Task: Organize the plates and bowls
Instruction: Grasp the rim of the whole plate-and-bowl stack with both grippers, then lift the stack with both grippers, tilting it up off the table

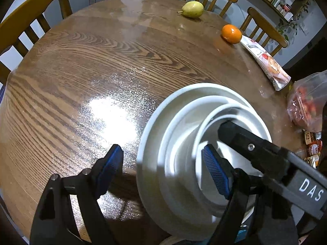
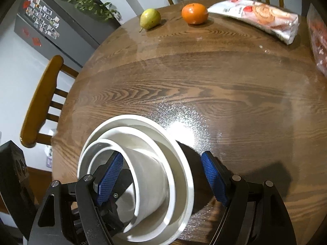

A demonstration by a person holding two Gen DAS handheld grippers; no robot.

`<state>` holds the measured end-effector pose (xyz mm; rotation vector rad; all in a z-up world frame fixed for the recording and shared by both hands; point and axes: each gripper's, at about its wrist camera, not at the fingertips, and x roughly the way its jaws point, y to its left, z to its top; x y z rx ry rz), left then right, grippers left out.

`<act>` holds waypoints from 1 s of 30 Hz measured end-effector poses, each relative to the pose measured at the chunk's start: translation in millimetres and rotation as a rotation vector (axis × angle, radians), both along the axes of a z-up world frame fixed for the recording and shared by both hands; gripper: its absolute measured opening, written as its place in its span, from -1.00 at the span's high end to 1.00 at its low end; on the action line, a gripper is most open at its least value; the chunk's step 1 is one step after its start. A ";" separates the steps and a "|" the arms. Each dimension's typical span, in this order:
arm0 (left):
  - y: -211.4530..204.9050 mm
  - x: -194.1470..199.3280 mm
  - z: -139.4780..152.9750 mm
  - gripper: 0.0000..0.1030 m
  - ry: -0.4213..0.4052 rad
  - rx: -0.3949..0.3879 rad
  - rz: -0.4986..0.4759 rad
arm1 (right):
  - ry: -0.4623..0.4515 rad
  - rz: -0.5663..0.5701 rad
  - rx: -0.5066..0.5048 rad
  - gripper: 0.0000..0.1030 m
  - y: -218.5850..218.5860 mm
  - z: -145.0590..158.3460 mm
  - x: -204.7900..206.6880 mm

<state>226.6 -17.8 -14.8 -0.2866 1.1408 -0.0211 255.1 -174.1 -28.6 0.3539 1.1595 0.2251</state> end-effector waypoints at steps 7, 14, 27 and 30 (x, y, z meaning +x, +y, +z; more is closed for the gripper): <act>-0.7 0.9 -2.3 -0.58 0.006 -0.013 -0.002 | 0.018 0.002 0.048 -0.55 -1.0 -5.3 1.2; -1.8 1.1 -2.2 -0.57 -0.002 -0.011 0.002 | 0.042 0.001 0.103 -0.55 -3.2 -10.9 2.5; -5.8 -2.8 1.8 -0.04 -0.028 -0.068 -0.046 | 0.056 0.019 0.169 -0.39 -1.1 -14.8 2.8; -7.2 -3.0 2.2 0.00 -0.028 -0.073 -0.052 | 0.053 0.022 0.170 -0.32 1.7 -14.0 2.0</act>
